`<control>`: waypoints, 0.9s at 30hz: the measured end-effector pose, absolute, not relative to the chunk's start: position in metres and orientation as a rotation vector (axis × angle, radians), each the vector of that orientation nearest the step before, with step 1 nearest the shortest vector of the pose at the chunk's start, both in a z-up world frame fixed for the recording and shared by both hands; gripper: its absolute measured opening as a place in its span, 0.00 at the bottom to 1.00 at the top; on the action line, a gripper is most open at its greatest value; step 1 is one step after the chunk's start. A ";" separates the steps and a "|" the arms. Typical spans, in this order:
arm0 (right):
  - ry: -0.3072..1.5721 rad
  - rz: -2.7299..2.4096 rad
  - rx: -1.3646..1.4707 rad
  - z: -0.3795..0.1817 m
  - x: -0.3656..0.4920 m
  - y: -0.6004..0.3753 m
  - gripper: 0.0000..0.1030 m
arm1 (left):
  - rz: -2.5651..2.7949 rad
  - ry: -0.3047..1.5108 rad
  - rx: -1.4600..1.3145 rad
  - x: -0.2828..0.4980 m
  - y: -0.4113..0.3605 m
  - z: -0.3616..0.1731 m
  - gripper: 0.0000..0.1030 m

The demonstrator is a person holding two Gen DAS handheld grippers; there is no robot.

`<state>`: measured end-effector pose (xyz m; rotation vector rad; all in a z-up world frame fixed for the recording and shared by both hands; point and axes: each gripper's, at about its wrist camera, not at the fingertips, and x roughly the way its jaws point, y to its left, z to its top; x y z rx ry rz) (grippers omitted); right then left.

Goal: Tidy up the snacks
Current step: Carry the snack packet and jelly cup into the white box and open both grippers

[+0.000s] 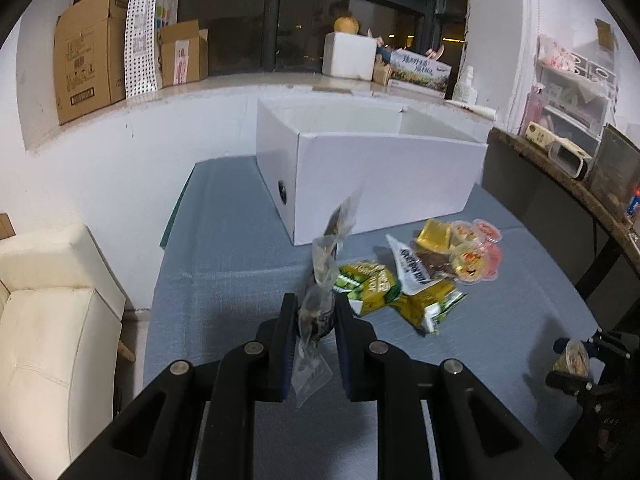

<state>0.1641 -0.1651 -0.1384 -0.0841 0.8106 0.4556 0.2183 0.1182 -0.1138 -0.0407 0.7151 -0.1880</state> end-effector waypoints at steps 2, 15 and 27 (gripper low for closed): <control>0.792 0.458 -0.082 -0.131 0.164 -0.165 0.47 | -0.189 0.697 -0.040 0.214 0.118 -0.108 0.20; 0.743 0.482 -0.066 -0.111 0.170 -0.156 0.47 | -0.205 0.603 -0.009 0.200 0.114 -0.066 0.19; 0.671 0.510 -0.033 -0.069 0.207 -0.153 0.47 | -0.205 0.485 -0.046 0.209 0.113 -0.012 0.19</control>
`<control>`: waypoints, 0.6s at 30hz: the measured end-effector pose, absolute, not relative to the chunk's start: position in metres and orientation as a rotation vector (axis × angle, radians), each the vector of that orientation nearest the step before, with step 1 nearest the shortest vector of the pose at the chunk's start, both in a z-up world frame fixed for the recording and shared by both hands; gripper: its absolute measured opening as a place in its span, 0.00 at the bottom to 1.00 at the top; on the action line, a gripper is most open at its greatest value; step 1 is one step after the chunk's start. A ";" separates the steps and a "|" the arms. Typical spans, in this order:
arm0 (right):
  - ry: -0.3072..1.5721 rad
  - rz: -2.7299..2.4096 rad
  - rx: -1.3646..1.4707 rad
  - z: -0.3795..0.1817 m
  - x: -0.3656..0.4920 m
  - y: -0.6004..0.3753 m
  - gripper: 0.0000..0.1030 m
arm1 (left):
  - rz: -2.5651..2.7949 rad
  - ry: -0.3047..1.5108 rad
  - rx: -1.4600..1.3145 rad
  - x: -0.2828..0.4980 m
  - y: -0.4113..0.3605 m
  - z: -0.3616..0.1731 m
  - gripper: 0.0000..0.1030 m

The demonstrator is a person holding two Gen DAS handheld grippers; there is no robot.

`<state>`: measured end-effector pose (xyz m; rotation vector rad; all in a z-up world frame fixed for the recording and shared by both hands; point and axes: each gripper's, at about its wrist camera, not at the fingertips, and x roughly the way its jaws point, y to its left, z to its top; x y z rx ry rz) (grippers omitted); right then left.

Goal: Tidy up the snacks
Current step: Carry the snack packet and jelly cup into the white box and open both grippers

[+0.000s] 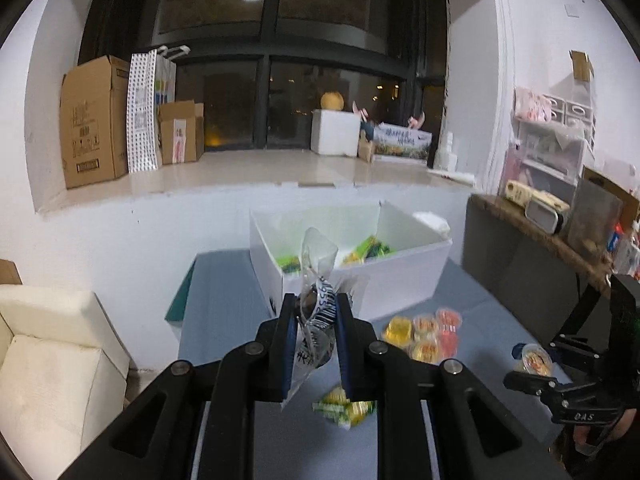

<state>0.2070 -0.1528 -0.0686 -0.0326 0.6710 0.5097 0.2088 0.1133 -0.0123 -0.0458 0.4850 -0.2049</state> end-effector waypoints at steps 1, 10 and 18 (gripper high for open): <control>0.657 0.512 -0.026 -0.061 0.217 -0.154 0.47 | -0.209 0.475 -0.047 0.213 0.112 -0.007 0.19; 0.570 0.474 -0.006 0.001 0.338 -0.156 0.47 | -0.222 0.416 -0.035 0.279 0.093 0.038 0.19; 0.665 0.451 -0.003 -0.020 0.438 -0.142 0.47 | -0.202 0.491 -0.018 0.355 0.080 0.016 0.19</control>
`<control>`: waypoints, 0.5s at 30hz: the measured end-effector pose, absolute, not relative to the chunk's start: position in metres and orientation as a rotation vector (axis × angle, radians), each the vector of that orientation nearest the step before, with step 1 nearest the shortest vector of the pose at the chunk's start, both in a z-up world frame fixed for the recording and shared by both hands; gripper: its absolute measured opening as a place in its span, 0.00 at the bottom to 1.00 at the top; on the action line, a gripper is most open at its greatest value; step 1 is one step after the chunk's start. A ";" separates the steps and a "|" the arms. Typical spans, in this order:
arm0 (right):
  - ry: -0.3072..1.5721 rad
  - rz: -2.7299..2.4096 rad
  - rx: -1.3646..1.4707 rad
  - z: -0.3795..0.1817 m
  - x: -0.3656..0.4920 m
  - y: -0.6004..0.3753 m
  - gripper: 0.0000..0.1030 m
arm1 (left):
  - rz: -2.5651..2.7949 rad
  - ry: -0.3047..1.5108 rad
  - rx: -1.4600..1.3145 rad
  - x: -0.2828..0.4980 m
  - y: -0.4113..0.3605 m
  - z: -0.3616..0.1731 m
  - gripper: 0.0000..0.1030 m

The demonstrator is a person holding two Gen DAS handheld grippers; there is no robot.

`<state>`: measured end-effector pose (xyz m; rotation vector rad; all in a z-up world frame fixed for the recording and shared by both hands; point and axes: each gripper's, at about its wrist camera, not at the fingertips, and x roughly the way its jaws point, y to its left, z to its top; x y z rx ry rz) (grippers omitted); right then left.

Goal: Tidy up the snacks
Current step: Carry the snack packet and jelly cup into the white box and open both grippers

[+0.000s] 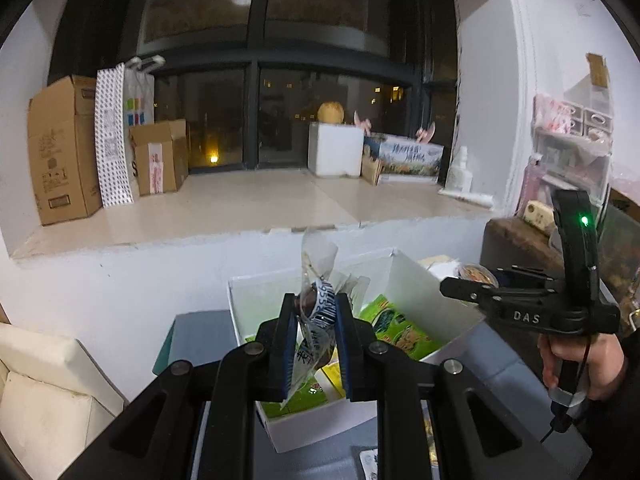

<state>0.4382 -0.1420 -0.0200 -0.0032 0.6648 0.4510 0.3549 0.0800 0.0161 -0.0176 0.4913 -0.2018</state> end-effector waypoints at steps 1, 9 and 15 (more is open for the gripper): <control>0.677 0.442 -0.012 -0.025 0.446 -0.141 0.47 | -0.200 0.500 -0.014 0.361 0.079 0.012 0.20; 0.723 0.435 0.025 -0.052 0.468 -0.148 0.94 | -0.163 0.569 -0.009 0.390 0.072 -0.019 0.57; 0.733 0.447 0.016 -0.057 0.455 -0.151 1.00 | -0.143 0.592 0.001 0.389 0.073 -0.027 1.00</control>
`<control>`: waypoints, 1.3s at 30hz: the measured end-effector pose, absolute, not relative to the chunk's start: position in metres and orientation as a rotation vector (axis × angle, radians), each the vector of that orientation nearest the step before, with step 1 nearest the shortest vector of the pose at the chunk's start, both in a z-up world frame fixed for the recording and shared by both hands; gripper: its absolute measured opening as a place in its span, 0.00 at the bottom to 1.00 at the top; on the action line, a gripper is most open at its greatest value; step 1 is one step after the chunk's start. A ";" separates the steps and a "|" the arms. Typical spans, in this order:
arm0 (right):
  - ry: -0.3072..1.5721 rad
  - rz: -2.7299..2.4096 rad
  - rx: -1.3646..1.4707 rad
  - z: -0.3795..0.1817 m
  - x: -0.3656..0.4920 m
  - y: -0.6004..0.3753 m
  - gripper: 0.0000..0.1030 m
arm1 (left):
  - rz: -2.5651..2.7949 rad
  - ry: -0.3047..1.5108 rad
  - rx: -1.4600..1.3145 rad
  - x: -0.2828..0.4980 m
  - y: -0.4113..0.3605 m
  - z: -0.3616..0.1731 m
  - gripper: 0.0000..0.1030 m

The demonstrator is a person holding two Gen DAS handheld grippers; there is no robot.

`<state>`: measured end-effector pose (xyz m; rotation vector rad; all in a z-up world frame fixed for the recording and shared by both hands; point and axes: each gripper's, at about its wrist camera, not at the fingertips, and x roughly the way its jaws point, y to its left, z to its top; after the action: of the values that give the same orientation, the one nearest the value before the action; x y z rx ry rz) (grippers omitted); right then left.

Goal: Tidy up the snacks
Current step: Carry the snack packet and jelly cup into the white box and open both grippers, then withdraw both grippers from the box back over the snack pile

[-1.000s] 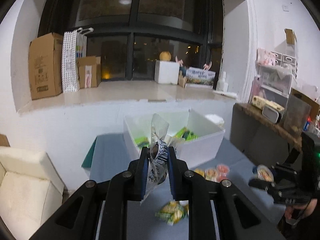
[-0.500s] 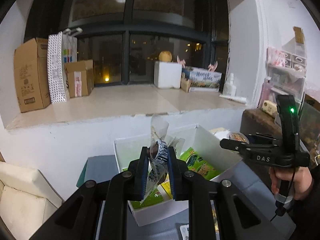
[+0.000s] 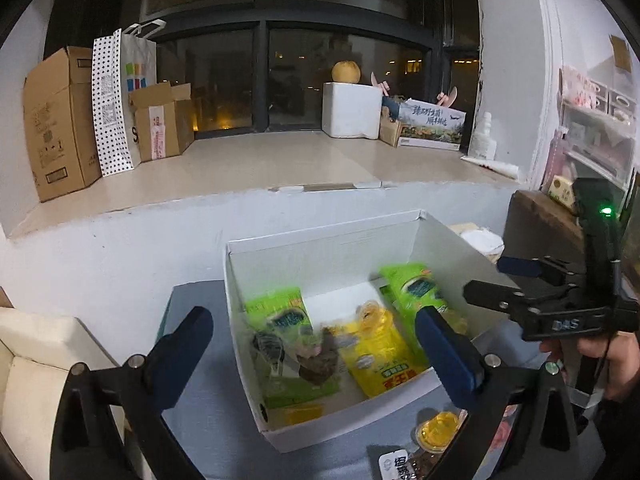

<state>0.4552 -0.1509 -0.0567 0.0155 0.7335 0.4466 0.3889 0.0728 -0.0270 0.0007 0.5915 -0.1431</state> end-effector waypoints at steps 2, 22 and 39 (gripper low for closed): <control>0.728 0.445 0.011 -0.055 0.448 -0.152 1.00 | -0.141 0.589 0.002 0.386 0.072 -0.026 1.00; 0.692 0.416 0.074 -0.084 0.240 -0.210 1.00 | -0.166 0.641 -0.100 0.193 0.034 -0.058 1.00; 0.784 0.365 0.045 -0.127 0.295 -0.202 1.00 | -0.129 0.660 -0.125 0.119 0.031 -0.069 1.00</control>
<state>0.2952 -0.2022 -0.1270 0.0448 0.7844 0.3648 0.1192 0.0307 -0.0691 -0.1253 0.6600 -0.1290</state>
